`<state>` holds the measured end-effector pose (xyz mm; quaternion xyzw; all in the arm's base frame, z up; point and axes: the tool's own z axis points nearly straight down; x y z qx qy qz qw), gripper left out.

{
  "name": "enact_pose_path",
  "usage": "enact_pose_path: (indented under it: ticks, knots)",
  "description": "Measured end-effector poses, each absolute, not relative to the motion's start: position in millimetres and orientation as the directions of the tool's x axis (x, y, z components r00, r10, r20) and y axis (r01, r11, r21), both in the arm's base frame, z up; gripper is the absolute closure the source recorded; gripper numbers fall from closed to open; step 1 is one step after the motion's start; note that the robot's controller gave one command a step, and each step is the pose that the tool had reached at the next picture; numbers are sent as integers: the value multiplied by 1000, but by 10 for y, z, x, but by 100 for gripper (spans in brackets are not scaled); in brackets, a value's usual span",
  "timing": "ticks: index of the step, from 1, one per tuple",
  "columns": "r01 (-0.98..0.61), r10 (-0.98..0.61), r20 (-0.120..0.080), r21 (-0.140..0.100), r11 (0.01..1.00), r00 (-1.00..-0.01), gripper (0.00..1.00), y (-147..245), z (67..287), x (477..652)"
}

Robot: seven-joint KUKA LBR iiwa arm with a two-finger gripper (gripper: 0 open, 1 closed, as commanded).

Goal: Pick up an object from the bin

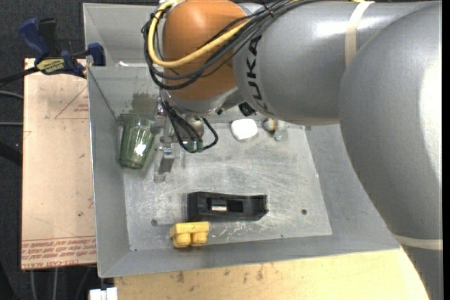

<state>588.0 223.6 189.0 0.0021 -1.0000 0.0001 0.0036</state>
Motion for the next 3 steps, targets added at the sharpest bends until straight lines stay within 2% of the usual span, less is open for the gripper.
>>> enact_pose_path:
  ticks: [1,2,3]
  knots:
    - [0,0,-1,1,1000,-1000,0,2223,1940,5900]
    - [-170,-170,-4,1,985,-985,0,2362,1417,6015]
    - [-285,-285,-10,2,958,-958,0,2546,1587,6375]
